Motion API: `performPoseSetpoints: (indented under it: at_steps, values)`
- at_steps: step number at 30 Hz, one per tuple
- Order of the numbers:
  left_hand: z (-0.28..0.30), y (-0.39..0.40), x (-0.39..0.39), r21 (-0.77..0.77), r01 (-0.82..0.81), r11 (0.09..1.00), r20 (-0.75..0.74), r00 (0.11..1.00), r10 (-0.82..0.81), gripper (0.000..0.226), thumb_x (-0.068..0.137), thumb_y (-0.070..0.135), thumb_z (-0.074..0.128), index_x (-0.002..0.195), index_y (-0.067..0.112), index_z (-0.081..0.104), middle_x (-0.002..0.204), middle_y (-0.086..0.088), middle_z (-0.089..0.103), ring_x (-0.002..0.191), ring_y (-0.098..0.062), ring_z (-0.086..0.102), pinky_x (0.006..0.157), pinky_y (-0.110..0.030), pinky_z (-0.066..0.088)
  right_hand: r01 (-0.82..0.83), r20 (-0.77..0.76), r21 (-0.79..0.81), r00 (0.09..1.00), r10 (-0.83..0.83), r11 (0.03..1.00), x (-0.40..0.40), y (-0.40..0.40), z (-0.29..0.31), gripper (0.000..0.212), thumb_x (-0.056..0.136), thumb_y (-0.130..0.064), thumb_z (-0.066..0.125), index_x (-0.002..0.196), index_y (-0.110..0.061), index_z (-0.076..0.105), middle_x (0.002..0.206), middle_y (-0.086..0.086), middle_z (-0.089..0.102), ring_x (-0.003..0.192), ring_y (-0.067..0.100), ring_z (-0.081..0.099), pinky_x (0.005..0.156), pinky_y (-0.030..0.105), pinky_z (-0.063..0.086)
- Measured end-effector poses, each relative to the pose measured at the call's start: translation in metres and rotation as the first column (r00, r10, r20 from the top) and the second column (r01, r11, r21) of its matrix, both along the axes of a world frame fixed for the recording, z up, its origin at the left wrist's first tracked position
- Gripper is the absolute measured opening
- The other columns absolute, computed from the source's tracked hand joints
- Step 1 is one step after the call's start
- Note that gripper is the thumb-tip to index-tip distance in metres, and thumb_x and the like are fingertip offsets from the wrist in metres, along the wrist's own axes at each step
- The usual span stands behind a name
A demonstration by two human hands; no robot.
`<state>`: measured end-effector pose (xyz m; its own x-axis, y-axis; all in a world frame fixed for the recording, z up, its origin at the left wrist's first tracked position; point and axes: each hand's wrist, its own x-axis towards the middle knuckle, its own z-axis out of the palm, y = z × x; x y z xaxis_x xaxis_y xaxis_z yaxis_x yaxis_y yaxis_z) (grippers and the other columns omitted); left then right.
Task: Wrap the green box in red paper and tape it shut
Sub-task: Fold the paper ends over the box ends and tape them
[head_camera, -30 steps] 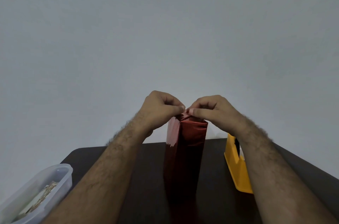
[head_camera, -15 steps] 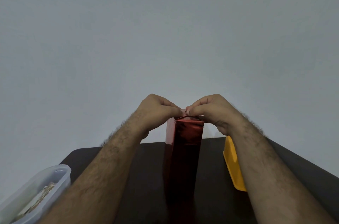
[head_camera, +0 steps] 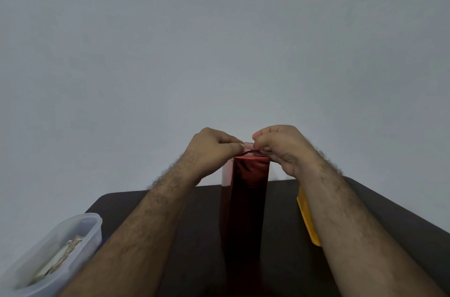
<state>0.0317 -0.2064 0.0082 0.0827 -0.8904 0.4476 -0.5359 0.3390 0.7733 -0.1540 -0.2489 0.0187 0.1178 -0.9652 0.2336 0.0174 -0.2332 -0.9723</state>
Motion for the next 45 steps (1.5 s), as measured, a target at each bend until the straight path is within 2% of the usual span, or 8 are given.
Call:
performPoseSetpoints:
  at_steps: [7,10,14,22,31,37,40,45]
  values:
    - [0.003,0.002,0.003,0.036,0.024,0.999,-0.039,0.999,-0.023,0.005,0.086,0.031,0.082,0.088,0.032,0.086,0.096,0.021,0.080,0.102,0.004,0.069,0.079,-0.016,0.050,0.192,-0.102,-0.038,0.976,-0.195,0.981,-0.024,0.010,-0.003,0.011,0.092,-0.004,0.069,0.099,-0.008,0.077,0.105,0.008,0.074,0.098,0.024,0.073,0.071,0.034,0.064]
    - [0.002,0.000,0.004,0.051,0.035,0.998,-0.068,0.997,-0.032,0.007,0.083,0.032,0.083,0.089,0.030,0.087,0.096,0.020,0.080,0.103,0.001,0.070,0.079,-0.018,0.051,0.494,-0.543,-0.279,0.626,-0.559,0.824,-0.063,0.009,-0.010,0.009,0.089,-0.015,0.065,0.088,-0.013,0.074,0.090,0.006,0.072,0.081,0.026,0.069,0.068,0.035,0.060]
    - [0.001,0.001,0.001,0.043,0.047,0.998,-0.088,0.995,-0.043,0.010,0.082,0.035,0.085,0.089,0.027,0.087,0.096,0.017,0.081,0.101,0.001,0.070,0.077,-0.018,0.051,0.620,-0.842,-0.161,0.320,-0.434,0.768,-0.106,0.014,-0.022,0.013,0.090,-0.016,0.064,0.090,-0.003,0.066,0.087,0.015,0.068,0.074,0.029,0.065,0.063,0.033,0.057]
    - [-0.002,0.000,-0.001,0.017,0.034,0.999,-0.107,0.994,-0.032,0.009,0.082,0.033,0.084,0.083,0.025,0.086,0.094,0.018,0.080,0.103,-0.003,0.070,0.082,-0.023,0.055,0.551,-0.731,0.332,0.663,-0.161,0.766,-0.120,0.013,-0.045,0.025,0.105,-0.023,0.062,0.104,-0.001,0.073,0.108,0.015,0.066,0.086,0.024,0.063,0.073,0.041,0.058]
    - [-0.003,-0.002,0.003,0.007,0.052,0.999,-0.119,0.992,-0.051,0.011,0.081,0.035,0.085,0.087,0.027,0.087,0.098,0.014,0.081,0.105,-0.006,0.069,0.080,-0.023,0.052,0.572,-0.657,0.435,0.729,-0.189,0.695,-0.107,0.013,-0.049,0.013,0.106,-0.011,0.060,0.113,-0.002,0.066,0.096,0.011,0.070,0.092,0.023,0.074,0.094,0.042,0.063]
    - [-0.004,-0.002,0.002,0.014,0.056,0.998,-0.143,0.988,-0.053,0.009,0.082,0.031,0.084,0.087,0.024,0.087,0.100,0.012,0.080,0.103,-0.004,0.068,0.072,-0.019,0.048,0.617,-0.708,0.375,0.672,-0.216,0.692,-0.094,0.019,-0.047,0.041,0.107,-0.007,0.053,0.147,0.004,0.050,0.135,0.018,0.064,0.103,0.028,0.074,0.081,0.039,0.066]
    - [-0.004,-0.003,0.004,0.018,0.061,0.998,-0.161,0.985,-0.057,0.012,0.081,0.031,0.084,0.089,0.024,0.087,0.099,0.010,0.080,0.103,-0.005,0.068,0.072,-0.018,0.047,0.595,-0.631,0.360,0.723,-0.281,0.719,-0.086,0.025,-0.040,0.054,0.112,-0.007,0.041,0.163,0.001,0.025,0.166,0.022,0.036,0.135,0.040,0.058,0.100,0.046,0.060]
    - [-0.004,-0.004,0.004,0.018,0.065,0.998,-0.183,0.981,-0.060,0.014,0.081,0.031,0.086,0.091,0.021,0.087,0.098,0.010,0.079,0.097,0.001,0.066,0.069,-0.016,0.045,0.596,-0.442,0.369,0.788,-0.429,0.713,-0.086,0.029,-0.049,0.056,0.108,-0.001,0.050,0.161,0.000,0.032,0.169,0.020,0.032,0.140,0.047,0.051,0.100,0.057,0.057]
